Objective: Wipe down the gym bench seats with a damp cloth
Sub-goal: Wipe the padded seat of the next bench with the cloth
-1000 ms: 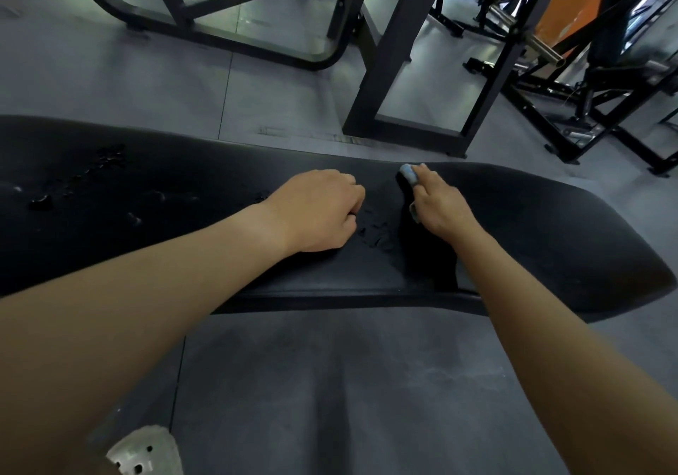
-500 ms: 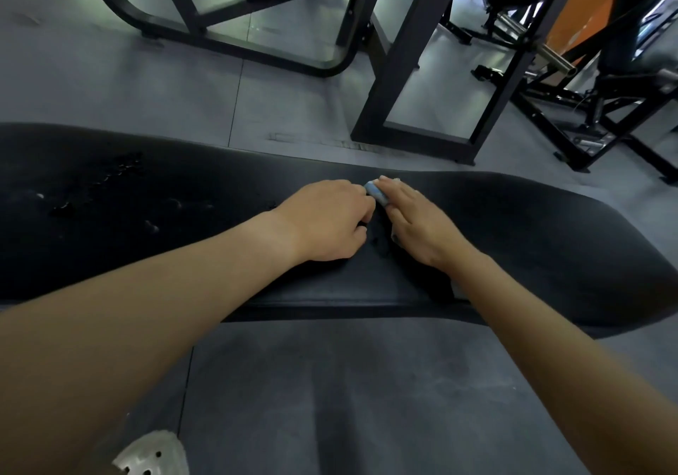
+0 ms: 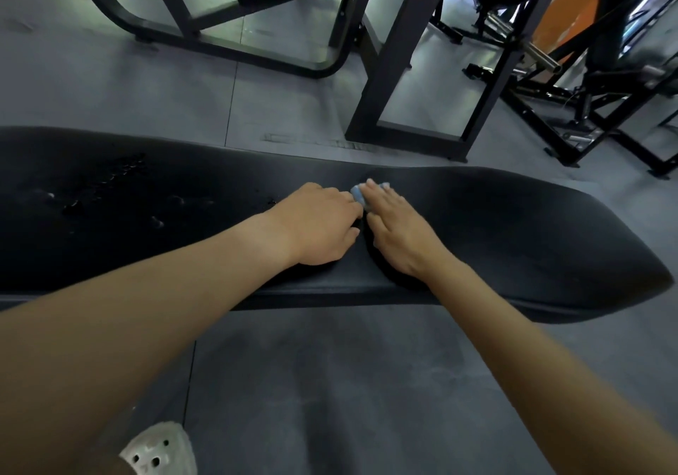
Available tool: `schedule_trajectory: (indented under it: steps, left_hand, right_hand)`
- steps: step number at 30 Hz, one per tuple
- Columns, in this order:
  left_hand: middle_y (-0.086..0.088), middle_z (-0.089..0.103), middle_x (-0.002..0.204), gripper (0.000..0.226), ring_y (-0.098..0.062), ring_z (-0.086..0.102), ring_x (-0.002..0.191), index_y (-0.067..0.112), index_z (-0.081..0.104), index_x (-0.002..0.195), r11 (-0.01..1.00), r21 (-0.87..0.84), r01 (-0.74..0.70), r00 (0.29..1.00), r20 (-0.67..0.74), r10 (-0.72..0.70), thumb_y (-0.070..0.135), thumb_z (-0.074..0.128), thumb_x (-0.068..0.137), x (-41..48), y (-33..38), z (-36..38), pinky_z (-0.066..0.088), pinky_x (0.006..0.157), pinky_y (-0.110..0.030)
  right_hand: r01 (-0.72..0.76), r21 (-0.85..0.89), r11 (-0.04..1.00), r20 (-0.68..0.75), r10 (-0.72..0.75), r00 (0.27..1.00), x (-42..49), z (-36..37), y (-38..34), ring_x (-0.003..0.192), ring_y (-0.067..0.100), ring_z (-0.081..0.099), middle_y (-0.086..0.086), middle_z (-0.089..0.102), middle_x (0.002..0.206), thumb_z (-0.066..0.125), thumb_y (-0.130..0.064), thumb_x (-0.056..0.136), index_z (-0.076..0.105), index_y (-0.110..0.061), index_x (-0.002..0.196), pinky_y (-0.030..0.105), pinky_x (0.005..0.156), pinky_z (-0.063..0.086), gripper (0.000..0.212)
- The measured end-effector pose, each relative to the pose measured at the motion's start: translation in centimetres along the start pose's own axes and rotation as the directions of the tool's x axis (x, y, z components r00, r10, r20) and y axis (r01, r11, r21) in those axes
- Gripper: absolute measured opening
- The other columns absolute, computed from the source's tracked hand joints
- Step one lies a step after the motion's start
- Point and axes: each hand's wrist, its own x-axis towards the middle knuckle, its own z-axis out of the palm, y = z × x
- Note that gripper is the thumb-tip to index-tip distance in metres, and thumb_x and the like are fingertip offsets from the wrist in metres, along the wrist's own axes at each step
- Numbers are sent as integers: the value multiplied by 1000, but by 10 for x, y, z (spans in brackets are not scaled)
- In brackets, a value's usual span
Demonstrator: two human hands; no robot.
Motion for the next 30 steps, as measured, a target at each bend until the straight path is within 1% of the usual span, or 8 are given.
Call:
schedule_trajectory:
  steps: [3, 6, 9, 12, 19, 23, 26, 30]
  left_hand:
    - [1, 60, 135, 41, -19, 57, 122, 24, 57, 136, 1000, -13, 6, 1000, 18, -6, 45, 38, 106, -6, 3, 1, 40, 111, -43]
    - [-1, 56, 142, 45, -22, 53, 127, 23, 55, 139, 1000, 7, 9, 999, 39, -9, 47, 37, 106, -15, 7, -3, 39, 113, -44]
    - [-2, 54, 141, 45, -23, 53, 124, 22, 55, 140, 1000, 10, 11, 999, 41, -11, 46, 37, 106, -25, 11, -9, 42, 109, -45]
    - [-3, 53, 140, 45, -24, 52, 123, 21, 54, 140, 1000, 17, 18, 999, 46, -19, 47, 38, 106, -33, 14, -13, 44, 105, -45]
    - [-7, 55, 134, 47, -25, 55, 119, 21, 50, 143, 996, 82, 29, 990, 132, -40, 48, 41, 106, -31, 27, -20, 47, 99, -44]
    - [-5, 56, 129, 45, -25, 56, 116, 22, 50, 141, 994, 81, 71, 975, 203, -86, 48, 42, 105, -31, 34, -27, 43, 95, -43]
    - [-7, 51, 138, 50, -27, 53, 122, 19, 48, 144, 991, 114, 70, 972, 216, -94, 49, 43, 105, -39, 38, -25, 44, 98, -44]
    - [-7, 49, 138, 50, -26, 51, 120, 16, 53, 139, 991, 122, 48, 989, 134, -64, 50, 41, 105, -52, 41, -19, 47, 101, -46]
  right_hand:
    - [47, -1, 999, 35, -47, 998, -27, -4, 1, 156, 9, 2, -6, 12, 170, 31, -22, 109, 18, -24, 162, 20, 122, -2, 55]
    - [27, -80, 996, 59, -22, 998, -26, -14, 16, 156, 9, 8, -7, 14, 169, 31, -22, 108, 20, -26, 163, 30, 125, 5, 56]
    - [-161, -69, 985, 0, 161, 987, -11, -25, 30, 155, 20, 18, 1, 20, 169, 33, -19, 104, 26, -23, 160, 40, 125, 13, 56]
    - [-289, -3, 957, -71, 288, 955, -5, -17, 24, 156, 26, 14, 7, 17, 169, 31, -20, 105, 25, -17, 160, 43, 126, 14, 55]
    - [8, 2, 1000, -4, -8, 1000, -49, 11, -23, 157, 19, 6, 3, 14, 170, 32, -20, 106, 21, -17, 162, 31, 126, 5, 58]
    - [50, -11, 999, 19, -49, 999, -74, 7, -12, 156, 9, 4, -5, 12, 170, 33, -21, 107, 18, -21, 163, 29, 127, 4, 58]
    - [-29, -70, 997, -24, 27, 999, -76, -3, 12, 156, 11, 11, -4, 18, 169, 33, -22, 106, 22, -23, 162, 34, 127, 9, 57]
    - [-288, -2, 958, -158, 284, 946, -80, -7, 38, 155, 21, 20, 4, 26, 167, 32, -21, 103, 30, -17, 159, 41, 126, 15, 56]
